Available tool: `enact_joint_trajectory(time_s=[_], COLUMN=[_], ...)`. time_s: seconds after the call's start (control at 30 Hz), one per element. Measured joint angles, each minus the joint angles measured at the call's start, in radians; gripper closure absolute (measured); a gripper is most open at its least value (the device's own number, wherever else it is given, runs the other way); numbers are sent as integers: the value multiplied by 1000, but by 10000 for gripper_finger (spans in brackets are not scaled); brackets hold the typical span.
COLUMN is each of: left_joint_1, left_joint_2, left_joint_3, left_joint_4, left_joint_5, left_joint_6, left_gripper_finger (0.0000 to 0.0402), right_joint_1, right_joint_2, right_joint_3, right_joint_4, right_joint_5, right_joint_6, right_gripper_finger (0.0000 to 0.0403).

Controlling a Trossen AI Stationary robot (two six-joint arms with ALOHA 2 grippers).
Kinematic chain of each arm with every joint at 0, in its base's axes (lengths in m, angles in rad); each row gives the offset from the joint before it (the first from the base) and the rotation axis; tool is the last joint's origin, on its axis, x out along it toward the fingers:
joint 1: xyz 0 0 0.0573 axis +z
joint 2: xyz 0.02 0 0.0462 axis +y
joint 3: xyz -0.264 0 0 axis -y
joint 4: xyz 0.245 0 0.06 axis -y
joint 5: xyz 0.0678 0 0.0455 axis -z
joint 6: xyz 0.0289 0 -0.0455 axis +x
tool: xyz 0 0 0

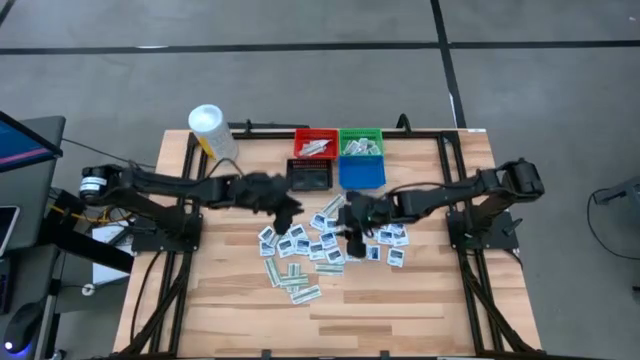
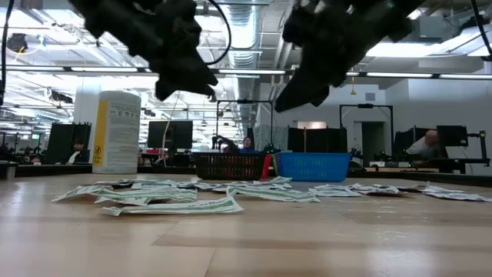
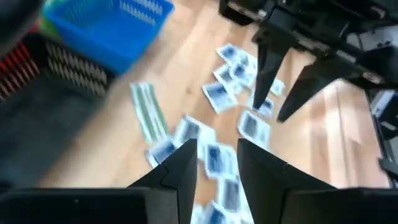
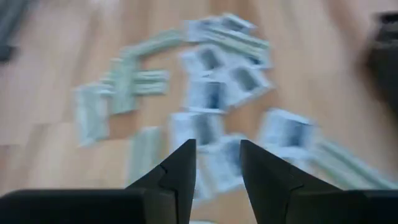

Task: Pick & Place First Aid Supplies
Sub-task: Put the bandage into the red basket

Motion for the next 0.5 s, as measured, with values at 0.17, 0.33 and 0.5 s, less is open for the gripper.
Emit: enact_joint_trajectory(time_s=[0.17, 0.33, 0.5], left_joint_1=[-154, -262, -315], left_joint_2=[-7, 13, 18], left_joint_3=[-86, -135, -138], left_joint_4=[126, 250, 258], left_joint_5=[-125, -214, -244], left_joint_6=[-130, -199, -242], left_gripper_finger=[287, 287, 287], right_joint_1=[113, 211, 293], right_joint_2=[60, 167, 260], right_joint_3=[-1, 2, 0], right_joint_4=[38, 92, 83], right_joint_5=[2, 20, 137], right_joint_6=[50, 66, 155], right_gripper_finger=[284, 284, 284])
